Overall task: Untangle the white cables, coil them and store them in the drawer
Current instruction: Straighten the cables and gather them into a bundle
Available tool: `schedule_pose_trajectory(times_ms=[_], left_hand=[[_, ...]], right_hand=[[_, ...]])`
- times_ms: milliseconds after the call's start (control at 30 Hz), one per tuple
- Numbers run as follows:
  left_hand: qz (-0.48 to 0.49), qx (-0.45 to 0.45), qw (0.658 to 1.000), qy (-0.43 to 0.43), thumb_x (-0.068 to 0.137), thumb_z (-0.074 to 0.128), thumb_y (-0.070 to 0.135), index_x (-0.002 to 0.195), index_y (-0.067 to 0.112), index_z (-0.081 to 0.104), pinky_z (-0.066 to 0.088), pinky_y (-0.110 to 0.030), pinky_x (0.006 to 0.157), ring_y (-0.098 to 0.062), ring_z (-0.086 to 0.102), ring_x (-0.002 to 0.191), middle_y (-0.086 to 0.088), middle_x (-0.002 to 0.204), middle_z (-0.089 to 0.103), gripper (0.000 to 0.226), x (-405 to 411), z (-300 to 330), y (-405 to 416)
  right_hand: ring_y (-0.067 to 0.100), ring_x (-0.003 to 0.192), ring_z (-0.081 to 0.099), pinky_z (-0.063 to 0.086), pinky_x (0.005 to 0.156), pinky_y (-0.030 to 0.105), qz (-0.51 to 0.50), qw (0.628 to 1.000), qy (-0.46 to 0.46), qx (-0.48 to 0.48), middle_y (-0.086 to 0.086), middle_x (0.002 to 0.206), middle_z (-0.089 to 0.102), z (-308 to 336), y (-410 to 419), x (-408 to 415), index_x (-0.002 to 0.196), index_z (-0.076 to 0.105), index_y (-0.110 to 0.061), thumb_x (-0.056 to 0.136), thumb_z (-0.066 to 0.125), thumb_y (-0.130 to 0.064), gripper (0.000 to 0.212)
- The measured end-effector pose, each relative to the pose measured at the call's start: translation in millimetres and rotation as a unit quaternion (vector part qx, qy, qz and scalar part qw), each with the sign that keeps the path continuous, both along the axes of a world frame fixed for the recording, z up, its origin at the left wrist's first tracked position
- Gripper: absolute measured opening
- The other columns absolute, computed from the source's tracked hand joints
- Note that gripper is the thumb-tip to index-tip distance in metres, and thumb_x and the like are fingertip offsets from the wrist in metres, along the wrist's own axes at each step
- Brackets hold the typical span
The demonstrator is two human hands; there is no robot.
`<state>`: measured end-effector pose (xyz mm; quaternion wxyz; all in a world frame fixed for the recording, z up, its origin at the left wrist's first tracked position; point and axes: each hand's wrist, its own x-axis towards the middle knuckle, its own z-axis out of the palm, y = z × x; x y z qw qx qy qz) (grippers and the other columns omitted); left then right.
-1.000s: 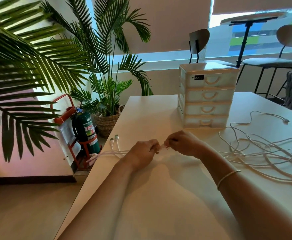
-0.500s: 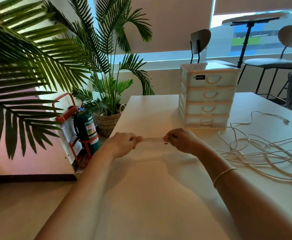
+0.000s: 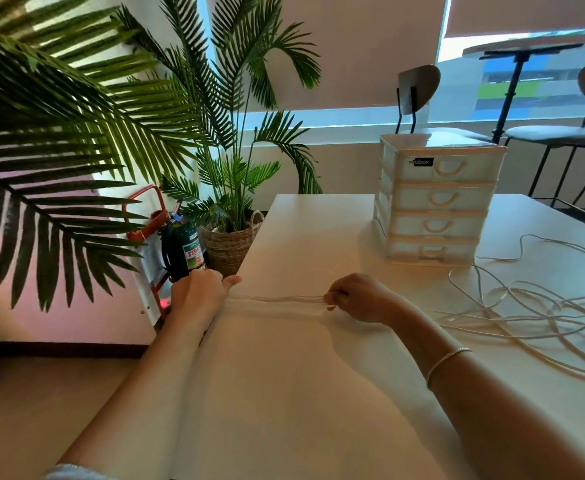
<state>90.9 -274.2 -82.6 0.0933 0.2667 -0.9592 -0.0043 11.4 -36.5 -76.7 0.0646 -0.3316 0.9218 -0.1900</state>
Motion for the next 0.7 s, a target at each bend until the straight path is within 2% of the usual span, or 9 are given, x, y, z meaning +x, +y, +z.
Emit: schedule_pose_trajectory(times_ms=[100, 133, 200, 233, 300, 467, 600, 700], left_hand=[[0.001, 0.000, 1.000, 0.023, 0.094, 0.038, 0.049, 0.112, 0.011, 0.058, 0.041, -0.037, 0.090, -0.027, 0.051, 0.111, -0.012, 0.119, 0.057, 0.047, -3, -1, 6], [-0.033, 0.012, 0.999, 0.037, 0.094, 0.041, 0.046, 0.111, 0.013, 0.059, 0.040, -0.035, 0.090, -0.024, 0.051, 0.110, -0.010, 0.119, 0.057, 0.041, -5, 1, 13], [-0.148, 0.114, 0.982, 0.041, 0.093, 0.048, 0.040, 0.109, 0.017, 0.063, 0.040, -0.029, 0.087, -0.017, 0.052, 0.103, -0.004, 0.118, 0.058, 0.032, -9, 8, 35], [-0.202, 0.174, 0.964, 0.015, 0.093, 0.051, 0.037, 0.110, 0.019, 0.064, 0.039, -0.025, 0.085, -0.014, 0.053, 0.100, -0.001, 0.117, 0.060, 0.029, -10, 10, 49], [-0.268, 0.214, 0.939, -0.032, 0.091, 0.055, 0.033, 0.111, 0.021, 0.066, 0.039, -0.021, 0.083, -0.011, 0.054, 0.098, 0.000, 0.116, 0.064, 0.026, -13, 10, 67], [-0.290, 0.157, 0.943, -0.043, 0.092, 0.054, 0.026, 0.114, 0.021, 0.065, 0.035, -0.018, 0.079, -0.006, 0.049, 0.090, -0.001, 0.113, 0.066, 0.025, -19, 17, 70], [-0.275, 0.137, 0.950, -0.060, 0.092, 0.055, 0.023, 0.113, 0.024, 0.065, 0.041, -0.023, 0.084, -0.012, 0.055, 0.102, 0.002, 0.114, 0.065, 0.024, -16, 24, 66], [-0.250, 0.125, 0.957, -0.081, 0.088, 0.059, 0.020, 0.111, 0.023, 0.066, 0.043, -0.023, 0.086, -0.012, 0.057, 0.101, 0.003, 0.112, 0.065, 0.025, -12, 31, 59]], right_hand=[[0.019, 0.107, 0.053, 0.032, 0.078, 0.019, -0.007, 1.000, -0.004, -0.002, 0.005, 0.118, 0.062, -1, 1, -1, 0.109, 0.067, -0.011, 0.098, 0.040, -0.022, 0.031], [0.019, 0.107, 0.053, 0.033, 0.078, 0.019, -0.007, 1.000, -0.005, -0.003, 0.005, 0.117, 0.062, -1, 1, -2, 0.109, 0.067, -0.011, 0.097, 0.040, -0.022, 0.031], [0.019, 0.104, 0.053, 0.034, 0.078, 0.020, -0.006, 1.000, -0.006, -0.004, 0.005, 0.116, 0.062, -1, 1, -2, 0.108, 0.067, -0.011, 0.097, 0.040, -0.022, 0.031], [0.018, 0.100, 0.053, 0.034, 0.078, 0.021, -0.009, 1.000, -0.006, -0.006, 0.005, 0.114, 0.062, -1, 1, -2, 0.106, 0.068, -0.012, 0.097, 0.041, -0.022, 0.030], [0.018, 0.095, 0.053, 0.036, 0.077, 0.023, -0.012, 1.000, -0.004, -0.008, 0.006, 0.111, 0.063, -1, 2, -3, 0.102, 0.069, -0.013, 0.096, 0.043, -0.023, 0.029], [0.011, 0.086, 0.046, 0.032, 0.074, 0.020, -0.015, 0.999, -0.008, -0.029, 0.006, 0.108, 0.064, 0, 4, -5, 0.103, 0.069, -0.013, 0.095, 0.043, -0.021, 0.028], [0.012, 0.083, 0.047, 0.033, 0.072, 0.021, -0.010, 0.999, -0.022, -0.026, 0.006, 0.104, 0.063, 1, 3, -3, 0.102, 0.069, -0.012, 0.095, 0.044, -0.023, 0.028], [0.013, 0.082, 0.047, 0.033, 0.071, 0.021, -0.004, 0.999, -0.027, -0.020, 0.006, 0.100, 0.061, 1, 3, -3, 0.101, 0.069, -0.011, 0.096, 0.044, -0.024, 0.029]])
